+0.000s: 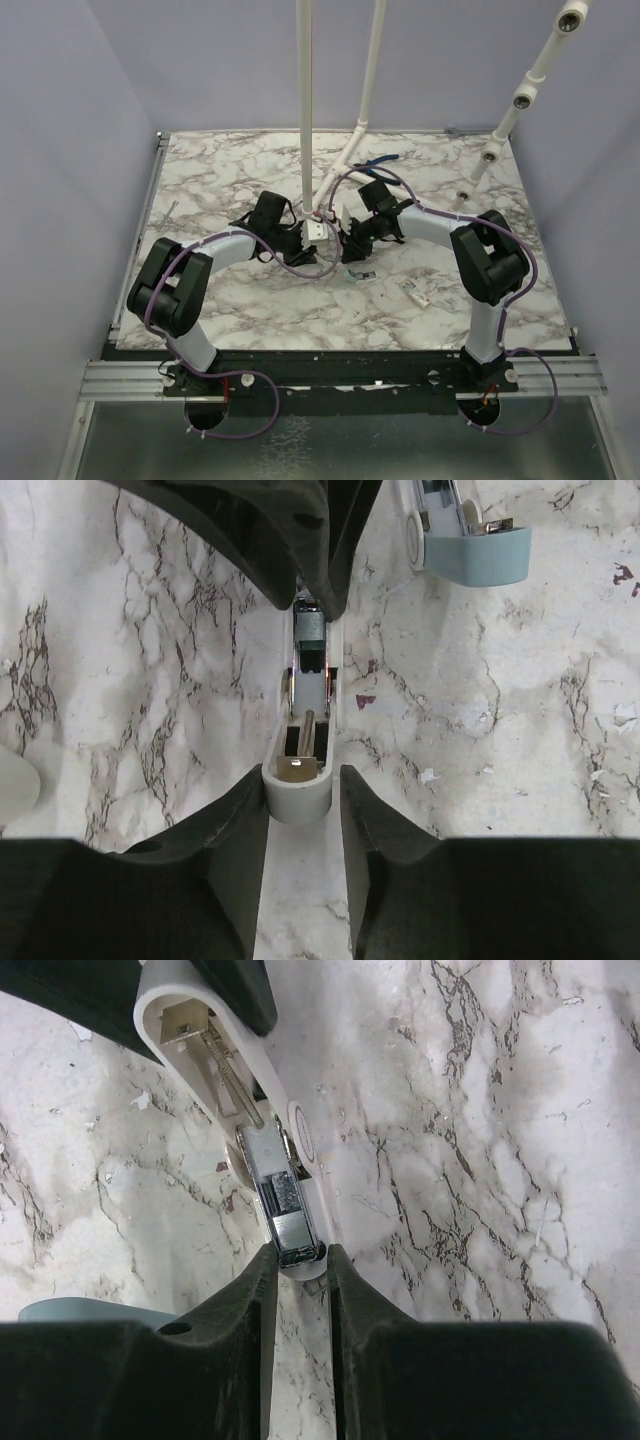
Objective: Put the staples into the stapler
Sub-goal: Close the stapler at the center of the board.
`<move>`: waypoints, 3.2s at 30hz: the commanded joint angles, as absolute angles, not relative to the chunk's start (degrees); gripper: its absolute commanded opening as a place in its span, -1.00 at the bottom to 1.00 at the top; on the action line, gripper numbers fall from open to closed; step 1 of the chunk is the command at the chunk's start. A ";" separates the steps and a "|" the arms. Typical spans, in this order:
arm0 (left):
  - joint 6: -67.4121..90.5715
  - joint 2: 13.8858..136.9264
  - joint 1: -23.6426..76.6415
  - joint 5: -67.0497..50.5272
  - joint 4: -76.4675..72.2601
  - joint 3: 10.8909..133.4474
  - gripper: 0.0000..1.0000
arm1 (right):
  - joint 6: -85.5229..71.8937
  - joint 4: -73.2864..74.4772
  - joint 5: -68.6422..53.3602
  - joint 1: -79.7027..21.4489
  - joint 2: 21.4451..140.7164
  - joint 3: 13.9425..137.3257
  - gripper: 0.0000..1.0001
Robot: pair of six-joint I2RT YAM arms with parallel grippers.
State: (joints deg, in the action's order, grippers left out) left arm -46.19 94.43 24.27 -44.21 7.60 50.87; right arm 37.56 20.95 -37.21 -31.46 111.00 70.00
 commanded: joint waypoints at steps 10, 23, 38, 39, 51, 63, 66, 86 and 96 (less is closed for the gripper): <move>-44.17 97.21 29.56 -45.71 5.12 53.41 -0.68 | 35.62 18.56 -36.21 -32.43 111.65 69.19 -0.64; -36.67 100.33 35.47 -38.26 -3.35 51.73 -0.61 | 33.05 15.01 -38.47 -32.43 111.71 66.68 -0.66; -37.15 100.74 35.68 -37.53 -2.81 52.04 0.26 | 32.97 15.75 -38.58 -32.35 112.16 67.54 -0.64; -37.02 100.80 35.68 -37.52 -2.55 52.20 0.31 | 32.96 15.79 -38.58 -32.34 112.08 67.44 -0.64; -39.64 95.91 32.28 -35.66 -0.26 50.55 0.61 | 33.66 15.63 -39.40 -32.38 111.04 66.48 -0.61; -47.85 99.83 30.15 -36.65 5.24 54.53 0.40 | 35.50 15.01 -40.61 -32.33 110.20 65.24 -0.57; -49.58 101.34 30.15 -36.89 6.57 56.23 0.33 | 35.59 15.23 -40.86 -32.30 109.85 65.22 -0.47; -56.29 103.47 30.15 -38.36 9.04 58.59 0.26 | 38.58 23.32 -40.02 -31.34 108.47 67.73 -0.05; -59.94 106.48 30.15 -40.17 14.23 62.87 -0.13 | 38.31 27.03 -36.73 -29.18 109.93 69.40 -0.04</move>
